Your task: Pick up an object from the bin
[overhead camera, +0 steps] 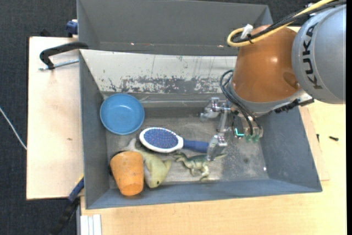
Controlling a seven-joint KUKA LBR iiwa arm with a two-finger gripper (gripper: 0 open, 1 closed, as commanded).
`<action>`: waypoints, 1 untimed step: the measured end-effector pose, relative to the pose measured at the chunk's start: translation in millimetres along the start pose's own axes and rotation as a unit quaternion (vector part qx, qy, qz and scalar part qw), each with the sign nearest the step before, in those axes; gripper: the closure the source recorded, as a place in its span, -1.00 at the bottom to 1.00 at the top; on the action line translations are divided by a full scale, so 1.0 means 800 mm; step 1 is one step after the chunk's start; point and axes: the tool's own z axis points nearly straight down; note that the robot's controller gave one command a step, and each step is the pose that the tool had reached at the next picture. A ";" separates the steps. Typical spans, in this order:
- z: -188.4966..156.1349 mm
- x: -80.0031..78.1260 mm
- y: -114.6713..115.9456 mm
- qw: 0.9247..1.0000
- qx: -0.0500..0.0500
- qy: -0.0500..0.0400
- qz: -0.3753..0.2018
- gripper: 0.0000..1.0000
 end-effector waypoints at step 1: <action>0.135 -0.025 0.127 0.998 0.000 -0.008 -0.058 -1.00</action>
Offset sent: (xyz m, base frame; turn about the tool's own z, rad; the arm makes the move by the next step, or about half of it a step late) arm 0.0161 0.0981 -0.1083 -0.1089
